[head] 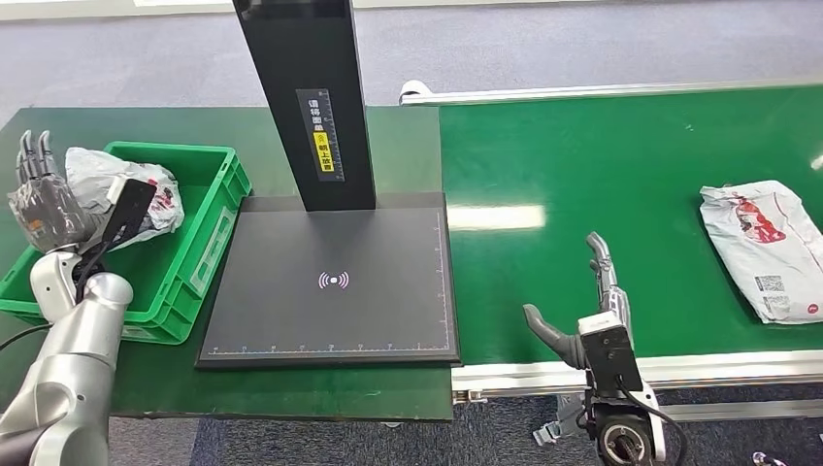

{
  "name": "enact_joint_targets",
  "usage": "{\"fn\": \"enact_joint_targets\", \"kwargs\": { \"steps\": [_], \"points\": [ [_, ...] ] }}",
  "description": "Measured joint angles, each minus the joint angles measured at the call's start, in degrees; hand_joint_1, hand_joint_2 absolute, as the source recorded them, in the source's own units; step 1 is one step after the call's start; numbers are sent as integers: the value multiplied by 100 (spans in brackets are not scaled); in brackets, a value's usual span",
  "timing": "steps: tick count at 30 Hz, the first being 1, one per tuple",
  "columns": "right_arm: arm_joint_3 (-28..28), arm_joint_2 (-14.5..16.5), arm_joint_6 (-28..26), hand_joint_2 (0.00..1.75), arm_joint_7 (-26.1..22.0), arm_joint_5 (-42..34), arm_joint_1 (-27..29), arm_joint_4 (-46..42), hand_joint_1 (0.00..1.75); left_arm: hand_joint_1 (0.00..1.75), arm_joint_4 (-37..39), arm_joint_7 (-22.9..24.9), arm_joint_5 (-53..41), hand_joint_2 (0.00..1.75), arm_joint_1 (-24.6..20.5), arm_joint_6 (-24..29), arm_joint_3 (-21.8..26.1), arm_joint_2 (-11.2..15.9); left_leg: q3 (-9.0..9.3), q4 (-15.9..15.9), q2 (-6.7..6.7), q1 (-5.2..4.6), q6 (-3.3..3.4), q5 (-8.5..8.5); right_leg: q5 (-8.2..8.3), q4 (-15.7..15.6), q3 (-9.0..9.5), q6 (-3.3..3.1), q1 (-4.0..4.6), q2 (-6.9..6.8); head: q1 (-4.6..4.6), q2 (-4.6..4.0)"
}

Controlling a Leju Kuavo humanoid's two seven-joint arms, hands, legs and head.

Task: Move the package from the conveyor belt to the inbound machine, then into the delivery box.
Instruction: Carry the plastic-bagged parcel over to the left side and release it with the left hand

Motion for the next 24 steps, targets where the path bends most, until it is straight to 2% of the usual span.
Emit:
{"fn": "enact_joint_targets", "kwargs": {
  "steps": [11,13,18,24],
  "points": [
    [27,-13,-25,175,-15,-2,-33,94,0,0,-21,-79,565,175,105,-367,-408,57,0,0,0,0,0,0,0,0,-1,0,0,0,1,0],
    [27,-13,-26,175,-17,32,-18,94,0,0,-243,39,612,175,201,-612,-554,67,0,0,0,0,0,0,0,0,-1,0,0,0,0,0],
    [5,-16,-7,175,-18,122,31,94,0,0,-1058,181,1252,175,477,-1733,-889,109,0,0,0,0,0,-1,0,-1,-1,0,0,0,0,0],
    [-30,-30,10,175,-20,143,63,94,0,0,-1677,195,1438,175,646,-1971,-1037,158,0,0,1,0,0,-1,0,0,-1,0,0,0,0,-1]
  ]
}}
